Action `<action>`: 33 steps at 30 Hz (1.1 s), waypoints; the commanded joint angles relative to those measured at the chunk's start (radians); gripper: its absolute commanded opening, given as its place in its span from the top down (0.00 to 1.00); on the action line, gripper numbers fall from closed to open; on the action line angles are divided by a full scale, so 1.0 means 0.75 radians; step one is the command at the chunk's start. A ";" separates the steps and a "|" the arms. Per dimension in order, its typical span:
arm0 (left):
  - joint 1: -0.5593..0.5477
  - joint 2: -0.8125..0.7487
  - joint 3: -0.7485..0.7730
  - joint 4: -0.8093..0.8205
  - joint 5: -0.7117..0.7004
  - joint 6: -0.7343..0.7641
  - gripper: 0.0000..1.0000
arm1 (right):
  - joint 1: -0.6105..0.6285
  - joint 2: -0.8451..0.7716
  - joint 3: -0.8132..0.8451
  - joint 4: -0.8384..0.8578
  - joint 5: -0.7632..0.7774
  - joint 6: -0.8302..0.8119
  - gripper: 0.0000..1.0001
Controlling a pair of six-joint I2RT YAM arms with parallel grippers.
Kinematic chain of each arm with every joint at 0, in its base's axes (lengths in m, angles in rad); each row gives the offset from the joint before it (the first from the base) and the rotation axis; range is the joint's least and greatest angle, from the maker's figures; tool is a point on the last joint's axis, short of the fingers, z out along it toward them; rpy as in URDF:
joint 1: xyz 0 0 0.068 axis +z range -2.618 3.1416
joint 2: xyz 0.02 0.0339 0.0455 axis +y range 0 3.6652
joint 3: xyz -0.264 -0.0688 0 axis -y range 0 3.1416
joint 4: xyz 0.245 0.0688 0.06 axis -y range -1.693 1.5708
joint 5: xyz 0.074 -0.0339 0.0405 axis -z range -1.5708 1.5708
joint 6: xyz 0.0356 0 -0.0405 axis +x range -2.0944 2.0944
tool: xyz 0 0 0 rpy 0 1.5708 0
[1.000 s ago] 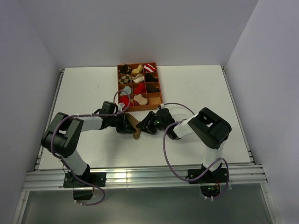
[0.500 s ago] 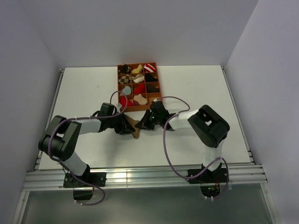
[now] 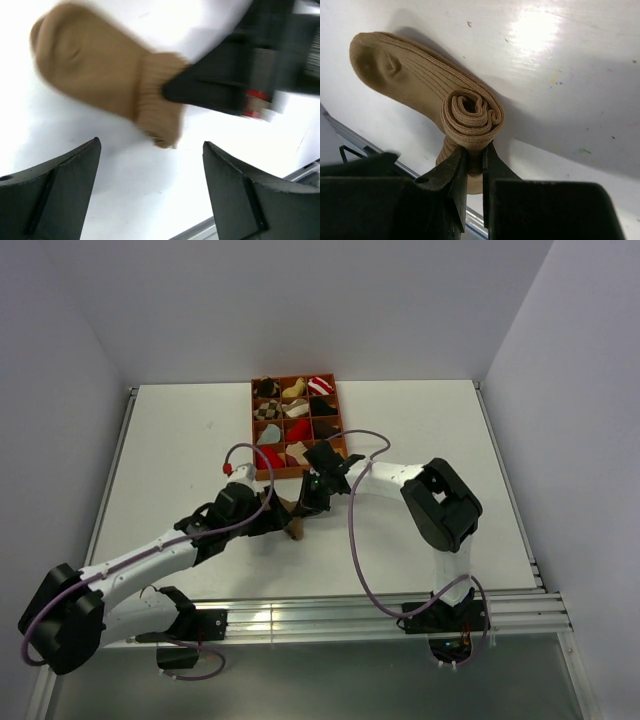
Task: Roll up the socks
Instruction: Roll the sock at the center of the board.
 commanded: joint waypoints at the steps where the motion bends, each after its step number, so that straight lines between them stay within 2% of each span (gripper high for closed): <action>1: -0.159 -0.063 0.087 -0.019 -0.372 0.116 0.11 | 0.010 0.064 0.045 -0.300 0.084 -0.071 1.00; 7: -0.384 0.084 0.211 -0.019 -0.621 0.218 0.12 | 0.010 0.087 0.090 -0.333 0.074 -0.082 1.00; 16: -0.609 0.325 0.308 0.015 -0.849 0.333 0.25 | 0.010 0.101 0.097 -0.320 0.037 -0.071 1.00; 25: -0.722 0.524 0.359 0.032 -0.988 0.411 0.30 | 0.010 0.112 0.070 -0.290 -0.004 -0.053 1.00; 33: -0.722 0.745 0.402 -0.070 -1.045 0.331 0.34 | 0.010 0.118 0.052 -0.267 -0.036 -0.045 1.00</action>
